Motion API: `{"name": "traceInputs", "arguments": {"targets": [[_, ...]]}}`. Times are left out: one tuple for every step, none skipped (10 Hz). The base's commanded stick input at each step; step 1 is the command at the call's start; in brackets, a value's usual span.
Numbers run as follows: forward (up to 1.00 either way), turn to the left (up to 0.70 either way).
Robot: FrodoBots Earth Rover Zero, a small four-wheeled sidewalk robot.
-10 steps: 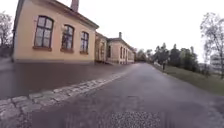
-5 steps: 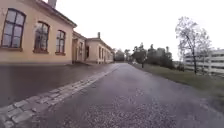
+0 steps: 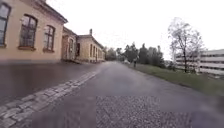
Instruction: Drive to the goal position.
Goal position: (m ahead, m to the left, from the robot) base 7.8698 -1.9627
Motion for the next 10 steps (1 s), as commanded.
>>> {"name": "traceInputs", "arguments": {"targets": [[1.0,0.0],[1.0,0.0],[1.0,0.0],[1.0,0.0],[1.0,0.0],[1.0,0.0],[1.0,0.0],[1.0,0.0],[1.0,0.0],[1.0,0.0]]}}
